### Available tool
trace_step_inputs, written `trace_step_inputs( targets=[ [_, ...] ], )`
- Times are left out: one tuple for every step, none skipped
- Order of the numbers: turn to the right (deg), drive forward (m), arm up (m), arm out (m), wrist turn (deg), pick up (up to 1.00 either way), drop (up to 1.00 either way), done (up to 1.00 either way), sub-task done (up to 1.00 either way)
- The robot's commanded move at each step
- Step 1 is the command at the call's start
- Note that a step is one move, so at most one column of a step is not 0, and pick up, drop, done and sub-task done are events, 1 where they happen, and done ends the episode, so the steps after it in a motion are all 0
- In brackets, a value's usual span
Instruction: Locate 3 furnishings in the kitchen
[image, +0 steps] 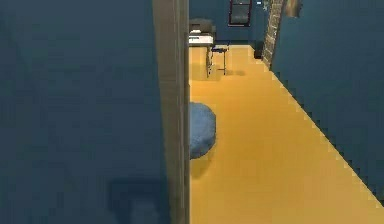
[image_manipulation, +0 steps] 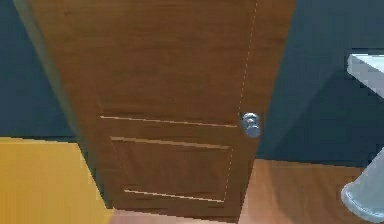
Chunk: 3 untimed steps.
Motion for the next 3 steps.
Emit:
trace_step_inputs(
  targets=[
    [45.0,0.00,0.00,0.00,0.0,0.00,0.00,0.00,0.00],
    [6.0,0.00,0.00,0.00,0.0,0.00,0.00,0.00,0.00],
    [0.0,0.50,0.00,0.00,0.0,0.00,0.00,0.00,0.00]
  ],
)
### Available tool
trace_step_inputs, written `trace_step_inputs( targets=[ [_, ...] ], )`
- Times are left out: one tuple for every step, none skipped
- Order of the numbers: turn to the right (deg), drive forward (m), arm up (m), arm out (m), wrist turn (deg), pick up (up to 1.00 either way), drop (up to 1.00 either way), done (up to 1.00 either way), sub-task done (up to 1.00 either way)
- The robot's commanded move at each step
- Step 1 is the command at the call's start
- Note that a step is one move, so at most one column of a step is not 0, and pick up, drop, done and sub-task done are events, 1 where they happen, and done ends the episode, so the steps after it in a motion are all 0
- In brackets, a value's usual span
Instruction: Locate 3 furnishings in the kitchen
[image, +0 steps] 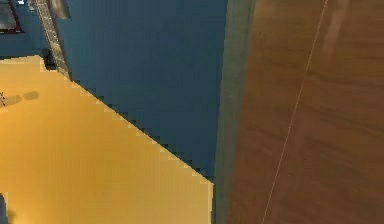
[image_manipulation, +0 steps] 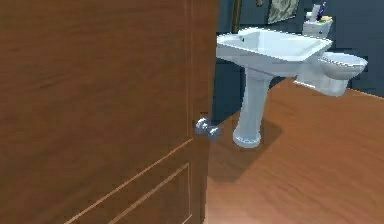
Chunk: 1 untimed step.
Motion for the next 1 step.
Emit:
trace_step_inputs(
  targets=[
    [27.0,0.00,0.00,0.00,0.0,0.00,0.00,0.00,0.00]
  ],
)
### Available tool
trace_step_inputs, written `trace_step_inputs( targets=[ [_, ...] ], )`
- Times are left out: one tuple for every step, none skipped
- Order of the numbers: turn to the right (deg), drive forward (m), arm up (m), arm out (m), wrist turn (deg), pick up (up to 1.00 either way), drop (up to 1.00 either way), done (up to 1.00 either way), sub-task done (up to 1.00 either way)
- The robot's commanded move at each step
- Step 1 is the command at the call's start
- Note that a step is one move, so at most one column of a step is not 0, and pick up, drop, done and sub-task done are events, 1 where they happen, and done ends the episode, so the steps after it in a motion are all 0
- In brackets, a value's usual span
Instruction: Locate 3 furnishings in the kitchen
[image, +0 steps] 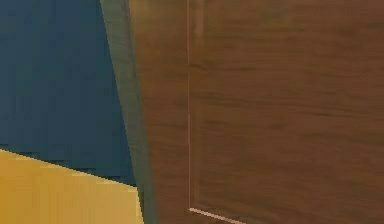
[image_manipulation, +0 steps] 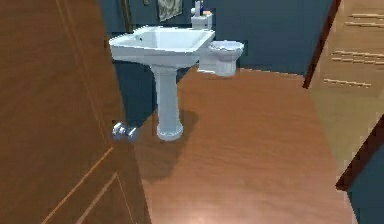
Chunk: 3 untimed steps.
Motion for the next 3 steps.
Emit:
trace_step_inputs(
  targets=[
    [0.0,0.05,0.00,0.00,0.0,0.00,0.00,0.00,0.00],
    [-45.0,0.00,0.00,0.00,0.0,0.00,0.00,0.00,0.00],
    [-21.0,0.00,0.00,0.00,0.0,0.00,0.00,0.00,0.00]
  ],
)
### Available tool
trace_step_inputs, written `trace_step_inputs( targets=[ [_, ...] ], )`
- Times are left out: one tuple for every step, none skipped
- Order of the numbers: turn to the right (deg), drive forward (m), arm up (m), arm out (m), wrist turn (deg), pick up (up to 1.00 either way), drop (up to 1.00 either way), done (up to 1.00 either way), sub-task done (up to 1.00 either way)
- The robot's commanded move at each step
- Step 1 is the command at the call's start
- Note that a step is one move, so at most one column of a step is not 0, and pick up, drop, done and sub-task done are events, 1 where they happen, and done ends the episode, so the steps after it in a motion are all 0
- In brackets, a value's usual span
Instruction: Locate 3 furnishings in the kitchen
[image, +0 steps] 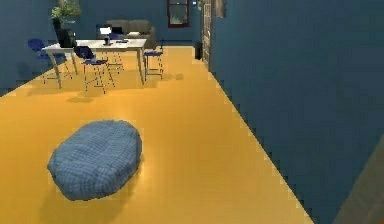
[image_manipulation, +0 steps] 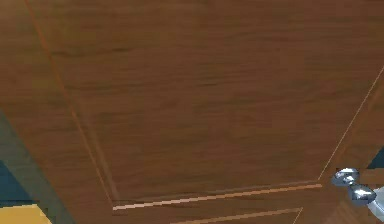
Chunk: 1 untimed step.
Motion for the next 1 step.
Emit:
trace_step_inputs(
  targets=[
    [-3.0,0.00,0.00,0.00,0.0,0.00,0.00,0.00,0.00]
  ],
)
